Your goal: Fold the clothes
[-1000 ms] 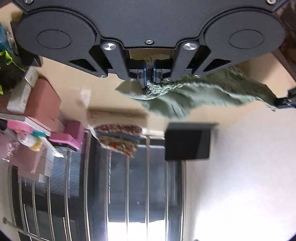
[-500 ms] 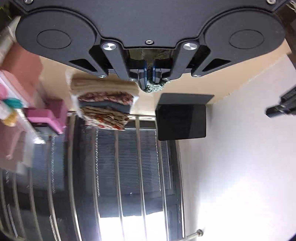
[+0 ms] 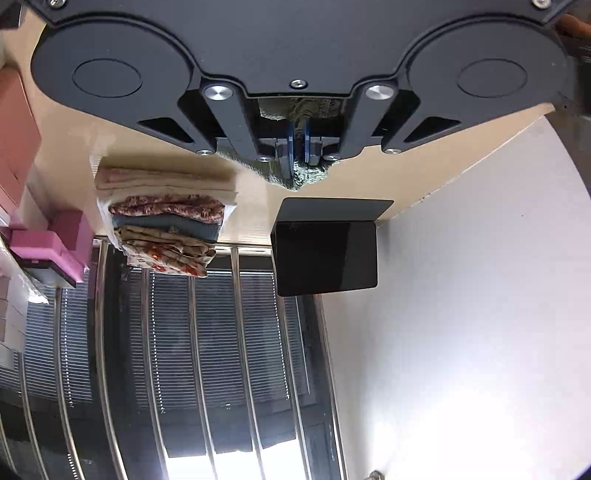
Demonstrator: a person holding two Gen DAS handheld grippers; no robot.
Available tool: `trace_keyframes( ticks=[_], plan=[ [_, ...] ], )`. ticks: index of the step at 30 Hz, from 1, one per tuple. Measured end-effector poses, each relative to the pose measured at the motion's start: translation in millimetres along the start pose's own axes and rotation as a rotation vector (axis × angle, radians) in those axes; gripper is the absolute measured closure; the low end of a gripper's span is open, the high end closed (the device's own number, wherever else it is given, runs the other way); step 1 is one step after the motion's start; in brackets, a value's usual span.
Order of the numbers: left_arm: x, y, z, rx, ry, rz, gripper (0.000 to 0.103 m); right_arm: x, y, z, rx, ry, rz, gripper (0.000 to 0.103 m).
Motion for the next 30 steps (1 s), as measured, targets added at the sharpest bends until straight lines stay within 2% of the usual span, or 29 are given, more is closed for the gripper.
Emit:
trace_keyframes(
  ticks=[4,9,11,13,18,21,25,27,30],
  plan=[
    [-8,-1,20,-0.022,-0.137,0.03,0.045,-10,-32,1,-0.006,0.001,-0.037,0.098],
    [-13,-5,6,-0.035,-0.085,0.041,0.049,-27,-75,2,0.0,0.02,-0.068,0.098],
    [-15,-5,-4,-0.029,-0.044,0.042,0.056,-36,-92,4,-0.004,0.028,-0.082,0.098],
    [-19,-4,-13,-0.014,0.001,0.044,0.081,-44,-108,4,-0.008,0.048,-0.096,0.098],
    [-42,-10,-27,0.069,0.16,0.045,0.096,-68,-137,-7,-0.057,0.133,-0.116,0.098],
    [-56,-26,-25,0.128,0.209,0.017,0.096,-90,-146,-17,-0.103,0.175,-0.086,0.098],
    [-69,-58,-18,0.243,0.277,-0.05,0.097,-126,-140,-29,-0.181,0.191,0.008,0.098],
    [-77,-69,-20,0.3,0.329,-0.065,0.097,-147,-132,-33,-0.195,0.214,0.066,0.098],
    [-93,-76,-23,0.358,0.37,-0.055,0.094,-172,-122,-28,-0.223,0.184,0.138,0.098]
  ],
)
Point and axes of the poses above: each gripper's, at about its wrist camera, not at the fingertips, and y roughly the way its jaws point, z to its left, x to its top, the point moved 5 cm from there along y, roughly the way its jaws point, and after that the axes turned 5 degrees about -z, right-handed, at the moved point
